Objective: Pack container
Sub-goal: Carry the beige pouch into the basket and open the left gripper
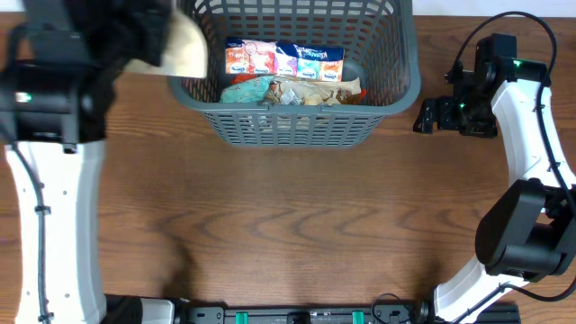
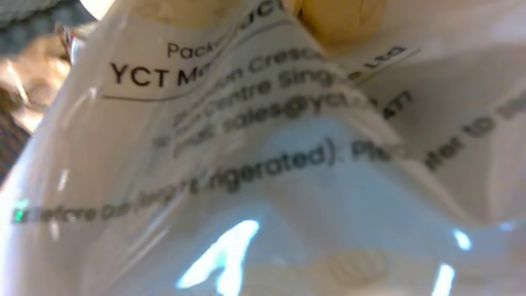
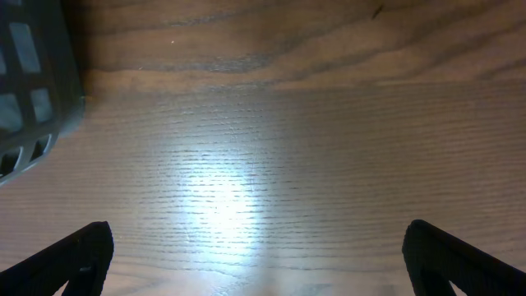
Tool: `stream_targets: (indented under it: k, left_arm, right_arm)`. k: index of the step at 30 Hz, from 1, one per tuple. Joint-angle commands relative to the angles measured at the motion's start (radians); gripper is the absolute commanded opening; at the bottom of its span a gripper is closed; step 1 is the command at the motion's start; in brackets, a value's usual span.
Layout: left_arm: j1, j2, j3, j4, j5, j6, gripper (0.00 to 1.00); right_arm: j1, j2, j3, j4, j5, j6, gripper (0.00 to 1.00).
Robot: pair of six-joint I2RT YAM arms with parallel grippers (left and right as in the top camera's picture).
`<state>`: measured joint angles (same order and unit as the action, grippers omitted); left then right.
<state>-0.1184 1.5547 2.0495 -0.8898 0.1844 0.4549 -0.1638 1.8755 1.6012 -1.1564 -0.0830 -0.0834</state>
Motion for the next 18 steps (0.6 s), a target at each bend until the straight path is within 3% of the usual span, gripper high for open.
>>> stream_targets:
  k: [1,5,18]
  left_arm:
    - [-0.077,0.024,0.014,0.01,0.018,0.341,0.06]
    - [-0.131,0.077,0.014,0.011,0.018,0.497,0.06]
    - [-0.186,0.351,0.013,0.021,0.171,0.603,0.05]
  right_arm:
    - [0.008,0.002,-0.002,0.002,-0.011,-0.019,0.99]
    - [0.007,0.002,-0.002,0.005,-0.011,-0.019,0.99]
    - [0.008,0.002,-0.002,0.004,-0.011,-0.027,0.99]
